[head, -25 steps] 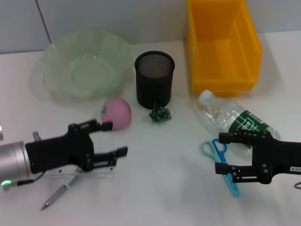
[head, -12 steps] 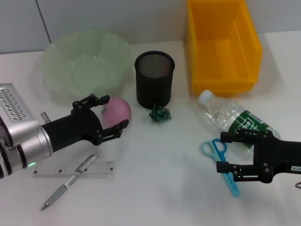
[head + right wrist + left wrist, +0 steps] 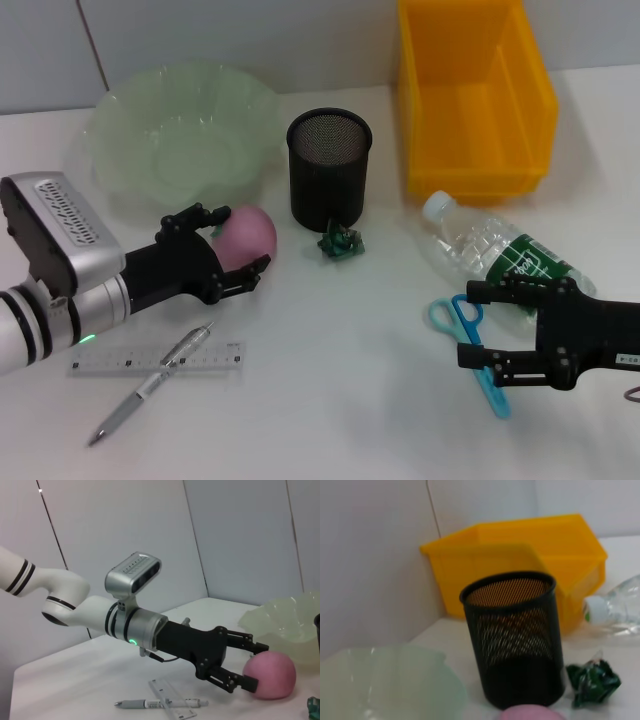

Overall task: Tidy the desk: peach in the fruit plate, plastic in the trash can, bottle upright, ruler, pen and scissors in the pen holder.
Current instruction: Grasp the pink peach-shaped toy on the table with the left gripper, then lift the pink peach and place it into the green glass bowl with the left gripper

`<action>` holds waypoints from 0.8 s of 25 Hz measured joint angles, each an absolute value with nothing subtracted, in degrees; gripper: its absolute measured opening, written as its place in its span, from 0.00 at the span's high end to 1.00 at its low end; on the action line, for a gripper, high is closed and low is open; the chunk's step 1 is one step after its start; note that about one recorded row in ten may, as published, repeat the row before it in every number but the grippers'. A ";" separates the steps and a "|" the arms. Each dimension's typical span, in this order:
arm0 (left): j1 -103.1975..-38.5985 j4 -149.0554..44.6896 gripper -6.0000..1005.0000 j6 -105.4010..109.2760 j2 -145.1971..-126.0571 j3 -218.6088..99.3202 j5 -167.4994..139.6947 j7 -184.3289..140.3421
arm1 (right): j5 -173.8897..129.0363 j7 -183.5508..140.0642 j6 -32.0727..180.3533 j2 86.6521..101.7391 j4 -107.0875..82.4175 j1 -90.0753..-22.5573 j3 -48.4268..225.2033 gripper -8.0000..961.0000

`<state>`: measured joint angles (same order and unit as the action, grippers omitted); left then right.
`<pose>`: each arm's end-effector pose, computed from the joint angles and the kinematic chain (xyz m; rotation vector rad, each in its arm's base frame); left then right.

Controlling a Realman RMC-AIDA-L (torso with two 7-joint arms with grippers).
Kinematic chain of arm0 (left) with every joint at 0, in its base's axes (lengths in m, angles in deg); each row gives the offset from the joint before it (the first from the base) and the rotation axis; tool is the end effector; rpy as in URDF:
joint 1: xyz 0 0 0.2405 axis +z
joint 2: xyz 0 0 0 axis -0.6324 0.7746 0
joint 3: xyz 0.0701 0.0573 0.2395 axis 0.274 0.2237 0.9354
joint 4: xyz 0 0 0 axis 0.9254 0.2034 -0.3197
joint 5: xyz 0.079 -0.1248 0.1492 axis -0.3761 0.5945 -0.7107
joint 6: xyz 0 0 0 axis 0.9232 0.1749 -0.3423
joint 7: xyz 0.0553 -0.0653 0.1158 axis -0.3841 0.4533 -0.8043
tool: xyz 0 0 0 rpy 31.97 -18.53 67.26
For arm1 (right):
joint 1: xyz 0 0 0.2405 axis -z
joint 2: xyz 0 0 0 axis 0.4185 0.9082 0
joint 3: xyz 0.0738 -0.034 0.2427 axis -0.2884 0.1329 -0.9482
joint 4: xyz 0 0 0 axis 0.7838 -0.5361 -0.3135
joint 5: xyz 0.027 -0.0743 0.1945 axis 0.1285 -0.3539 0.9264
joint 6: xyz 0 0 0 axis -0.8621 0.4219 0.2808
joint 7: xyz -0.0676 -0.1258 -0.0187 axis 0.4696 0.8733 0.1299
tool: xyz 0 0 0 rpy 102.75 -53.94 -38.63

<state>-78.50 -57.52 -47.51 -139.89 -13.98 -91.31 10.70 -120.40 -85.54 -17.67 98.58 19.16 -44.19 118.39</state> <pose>-0.2731 0.3587 -0.0852 -2.5141 -0.2060 -0.4030 0.3070 0.2584 0.0134 -2.7233 0.5534 0.8220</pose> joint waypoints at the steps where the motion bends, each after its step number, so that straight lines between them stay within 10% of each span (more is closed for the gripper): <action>1: -78.91 -57.04 0.17 -46.75 -139.89 -13.97 -91.31 10.69 | -120.40 -85.54 -17.66 98.63 19.16 -44.19 118.39 0.15; 7: -79.56 -56.47 0.18 -44.88 -139.89 -14.22 -91.30 11.35 | -120.39 -85.55 -17.65 98.86 19.26 -44.22 118.39 0.15; 10: -79.23 -56.68 0.39 -45.84 -139.89 -14.46 -91.30 11.40 | -120.39 -85.56 -17.46 98.91 19.25 -44.23 118.38 0.15; 20: -74.69 -65.38 0.54 -59.41 -139.67 -14.68 -88.11 17.28 | -120.35 -85.87 -16.84 98.99 19.16 -44.04 118.29 0.15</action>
